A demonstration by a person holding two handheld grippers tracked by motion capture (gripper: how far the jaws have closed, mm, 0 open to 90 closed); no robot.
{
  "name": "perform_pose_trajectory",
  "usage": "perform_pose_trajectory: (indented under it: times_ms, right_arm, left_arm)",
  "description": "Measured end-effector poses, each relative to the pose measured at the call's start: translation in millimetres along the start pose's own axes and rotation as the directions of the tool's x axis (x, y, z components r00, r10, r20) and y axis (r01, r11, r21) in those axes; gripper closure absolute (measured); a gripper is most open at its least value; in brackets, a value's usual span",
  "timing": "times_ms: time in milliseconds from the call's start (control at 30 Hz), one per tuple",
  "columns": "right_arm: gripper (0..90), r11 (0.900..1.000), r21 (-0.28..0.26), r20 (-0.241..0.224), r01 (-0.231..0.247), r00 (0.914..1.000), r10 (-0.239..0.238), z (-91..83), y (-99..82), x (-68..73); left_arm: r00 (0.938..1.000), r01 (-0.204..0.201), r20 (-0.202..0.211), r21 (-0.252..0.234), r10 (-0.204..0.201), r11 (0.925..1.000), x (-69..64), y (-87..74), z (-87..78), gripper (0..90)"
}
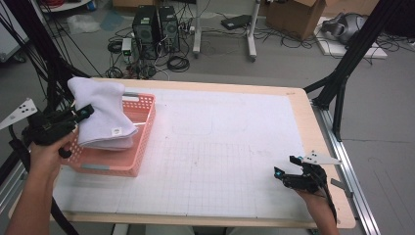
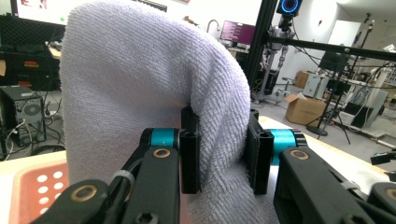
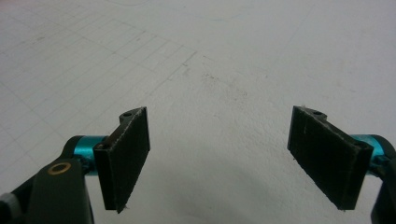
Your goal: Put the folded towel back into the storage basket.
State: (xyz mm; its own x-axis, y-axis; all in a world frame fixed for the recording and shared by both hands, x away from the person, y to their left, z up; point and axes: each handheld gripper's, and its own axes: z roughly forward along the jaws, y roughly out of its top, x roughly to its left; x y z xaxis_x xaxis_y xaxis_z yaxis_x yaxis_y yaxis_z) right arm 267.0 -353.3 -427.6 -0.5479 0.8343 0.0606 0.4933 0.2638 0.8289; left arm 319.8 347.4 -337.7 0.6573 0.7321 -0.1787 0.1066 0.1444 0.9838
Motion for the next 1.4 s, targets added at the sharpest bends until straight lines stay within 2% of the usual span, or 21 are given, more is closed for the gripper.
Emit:
perform_pose_trajectory:
  times_ms: [300,467,567,733,800,867,933,967,1000,1033,1067,1100,1200,1267,1300,1333,1367,1400]
  right_arm:
    - [20.0,1.0000,0.001,0.001,-0.001,1.0000,0.001,-0.4,-0.4,-0.3]
    - [20.0,1.0000,0.005,0.001,0.003,1.0000,-0.003,0.2,-0.1,1.0]
    - [20.0,1.0000,0.002,0.005,0.008,1.0000,-0.008,-0.2,-0.2,0.1]
    - [20.0,1.0000,0.007,0.004,0.006,1.0000,-0.006,-1.0,-0.5,0.6]
    - [20.0,1.0000,0.007,0.006,0.003,1.0000,-0.003,-0.8,-0.7,0.6]
    - [20.0,0.9999,0.009,0.006,0.007,1.0000,-0.007,-0.7,-0.8,0.1]
    - [20.0,0.9999,0.011,0.007,0.007,1.0000,-0.007,-0.5,-0.8,0.1]
    - [20.0,0.9999,0.010,0.005,0.006,1.0000,-0.006,-0.3,-0.8,0.2]
    - [20.0,0.9999,0.011,0.004,0.010,0.9999,-0.010,-0.2,-0.7,0.2]
    - [20.0,0.9999,0.012,0.005,0.012,0.9999,-0.012,-0.2,-0.7,0.3]
    - [20.0,0.9999,0.012,0.005,0.012,0.9999,-0.012,-0.2,-0.7,0.3]
    - [20.0,0.9999,0.012,0.006,0.010,0.9999,-0.010,-0.3,-0.5,0.8]
    - [20.0,0.9999,0.010,0.006,0.008,1.0000,-0.008,-0.6,-0.5,0.9]
    - [20.0,0.9999,0.008,0.008,0.009,0.9999,-0.009,-0.5,-0.6,0.6]
    - [20.0,0.9999,0.008,0.008,0.009,0.9999,-0.009,-0.5,-0.6,0.6]
    - [20.0,0.9999,0.009,0.008,0.009,0.9999,-0.009,-0.5,-0.6,0.5]
    - [20.0,0.9999,0.009,0.008,0.009,0.9999,-0.009,-0.5,-0.6,0.5]
    - [20.0,0.9999,0.009,0.008,0.009,0.9999,-0.009,-0.5,-0.6,0.5]
  left_arm:
    - [0.9999,0.013,0.002,0.039,-0.013,0.9992,1.8,-16.4,9.5,71.8]
    - [0.9996,0.028,-0.001,0.067,-0.028,0.9974,7.6,-23.3,14.4,71.7]
    - [0.9995,0.031,0.004,0.097,-0.031,0.9948,10.2,-26.2,18.0,71.3]
    - [0.9986,0.053,-0.010,0.134,-0.052,0.9895,13.5,-29.6,21.6,69.6]
    - [0.9967,0.079,-0.031,0.163,-0.075,0.9834,17.0,-30.8,21.2,69.0]
    - [0.9959,0.086,-0.040,0.171,-0.081,0.9815,18.0,-30.9,20.7,68.1]
    - [0.9923,0.115,-0.069,0.207,-0.102,0.9717,20.4,-31.2,19.7,66.9]
    - [0.9923,0.115,-0.069,0.207,-0.102,0.9717,20.4,-31.2,19.7,66.7]
    - [0.9889,0.133,-0.099,0.257,-0.111,0.9572,21.6,-31.5,20.5,66.1]
    - [0.9877,0.139,-0.107,0.268,-0.114,0.9533,21.6,-31.0,21.0,65.6]
    - [0.9877,0.139,-0.107,0.268,-0.114,0.9533,21.6,-31.0,21.0,65.4]
    - [0.9849,0.148,-0.130,0.285,-0.115,0.9471,21.5,-30.2,21.2,65.3]
    - [0.9801,0.165,-0.158,0.310,-0.120,0.9363,22.3,-29.4,21.0,64.7]
    - [0.9741,0.185,-0.186,0.333,-0.128,0.9246,22.1,-28.3,21.1,63.2]
    - [0.9741,0.185,-0.186,0.333,-0.128,0.9246,22.1,-28.3,21.1,62.7]
    - [0.9663,0.214,-0.213,0.358,-0.144,0.9087,22.7,-26.8,20.7,60.9]
    - [0.9613,0.231,-0.229,0.367,-0.153,0.9012,22.7,-26.1,20.6,60.1]
    - [0.9613,0.231,-0.229,0.367,-0.153,0.9012,22.7,-26.1,20.6,59.3]
